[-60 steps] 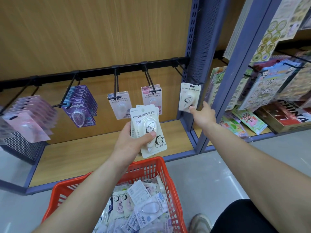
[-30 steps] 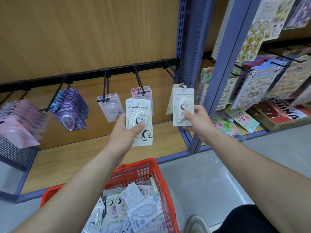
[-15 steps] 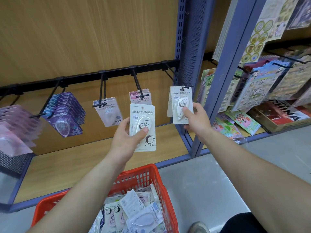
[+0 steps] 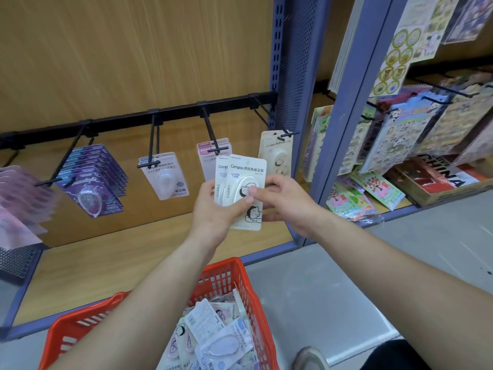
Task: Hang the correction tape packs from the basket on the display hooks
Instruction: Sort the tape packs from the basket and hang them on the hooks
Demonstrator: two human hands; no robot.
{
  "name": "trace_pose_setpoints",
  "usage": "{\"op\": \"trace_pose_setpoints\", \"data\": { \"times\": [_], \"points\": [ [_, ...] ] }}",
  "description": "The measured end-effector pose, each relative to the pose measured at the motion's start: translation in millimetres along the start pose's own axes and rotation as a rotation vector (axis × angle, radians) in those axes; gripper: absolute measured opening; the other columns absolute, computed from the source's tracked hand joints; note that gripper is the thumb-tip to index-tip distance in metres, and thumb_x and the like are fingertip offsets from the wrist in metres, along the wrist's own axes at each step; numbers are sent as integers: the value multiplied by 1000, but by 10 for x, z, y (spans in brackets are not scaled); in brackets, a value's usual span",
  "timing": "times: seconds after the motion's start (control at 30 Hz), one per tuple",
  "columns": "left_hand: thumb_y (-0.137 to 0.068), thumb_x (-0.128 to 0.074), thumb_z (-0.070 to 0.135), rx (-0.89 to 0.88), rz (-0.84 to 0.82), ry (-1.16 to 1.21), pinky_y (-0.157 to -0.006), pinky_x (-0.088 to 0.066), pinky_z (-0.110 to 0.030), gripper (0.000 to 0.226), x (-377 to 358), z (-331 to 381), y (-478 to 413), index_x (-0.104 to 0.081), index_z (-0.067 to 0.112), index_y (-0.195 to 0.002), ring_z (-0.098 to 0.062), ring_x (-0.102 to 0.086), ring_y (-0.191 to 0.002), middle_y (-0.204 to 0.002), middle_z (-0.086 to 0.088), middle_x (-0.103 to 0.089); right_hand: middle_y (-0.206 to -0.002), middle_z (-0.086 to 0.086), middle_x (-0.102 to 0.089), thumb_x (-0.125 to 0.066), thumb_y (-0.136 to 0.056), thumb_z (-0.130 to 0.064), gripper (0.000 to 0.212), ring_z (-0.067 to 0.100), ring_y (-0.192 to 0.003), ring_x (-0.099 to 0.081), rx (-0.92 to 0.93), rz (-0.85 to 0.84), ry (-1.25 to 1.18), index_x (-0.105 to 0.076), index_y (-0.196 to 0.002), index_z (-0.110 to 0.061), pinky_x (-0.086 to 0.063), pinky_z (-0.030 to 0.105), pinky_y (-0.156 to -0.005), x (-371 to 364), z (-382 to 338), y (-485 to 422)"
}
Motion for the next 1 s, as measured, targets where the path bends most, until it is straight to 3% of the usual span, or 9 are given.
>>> {"op": "trace_pose_setpoints", "data": {
  "times": [0.17,0.27,0.4,0.53,0.67,0.73,0.87,1.0],
  "points": [
    [-97,-68,19,32,30,-40,-89,-57,-33,24,-74,-21,-51,-56,31,-115,-12,-69,-105,-113,11,-70,-112,8,-74,-62,-101,-19,18,26,-98,-75,-7,197,-39,-61,-119,-18,-60,55,-88,496,81,-31],
    [-98,-67,15,34,13,-88,-76,-57,-27,23,-161,4,-173,-59,28,-115,-12,-71,-99,-114,7,-72,-111,5,-73,-60,-102,-19,20,24,-102,-71,13,358,15,-61,-121,-26,-56,56,-95,875,157,-11],
    [-92,-73,11,-11,-79,-144,-62,-56,-18,29,-459,125,-370,-63,21,-117,-10,-72,-93,-109,5,-74,-110,4,-71,-58,-103,-19,19,25,-104,-70,11,440,24,-59,-120,-28,-58,52,-90,1201,255,50],
    [-89,-78,11,-45,-95,-195,-64,-58,-21,28,-706,170,-583,-66,23,-111,-15,-71,-95,-105,1,-73,-111,-2,-73,-57,-103,-18,22,19,-103,-70,14,454,18,-58,-125,-25,-57,42,-83,1348,311,87],
    [-89,-77,12,-50,-76,-211,-56,-54,-15,29,-779,146,-740,-67,20,-115,-10,-70,-83,-101,1,-73,-109,-4,-74,-57,-103,-19,23,16,-101,-71,8,452,19,-58,-125,-28,-58,43,-84,1389,344,87],
    [-89,-78,14,-68,-66,-235,-59,-54,-17,28,-784,131,-784,-67,22,-113,-10,-71,-83,-99,3,-73,-108,-4,-75,-57,-103,-20,24,15,-100,-71,11,440,30,-58,-125,-28,-58,42,-81,1377,328,76],
    [-88,-78,15,-81,-58,-240,-75,-61,-32,26,-795,83,-807,-67,25,-110,-16,-72,-91,-100,1,-75,-107,-5,-76,-58,-103,-19,22,16,-100,-72,15,401,33,-60,-122,-29,-58,48,-89,1300,302,49],
    [-90,-78,16,-81,-80,-233,-73,-62,-32,28,-792,70,-811,-67,24,-114,-18,-74,-90,-100,-1,-76,-104,-9,-76,-59,-103,-20,22,14,-100,-72,21,391,42,-60,-122,-31,-57,52,-93,1244,288,37]
  ]
}}
Point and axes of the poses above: each hand's wrist, its own y-axis away from the middle knuckle, its own x-axis out of the back of the hand, z = x × y, the point moved 7 cm from there along -y, towards the middle knuckle
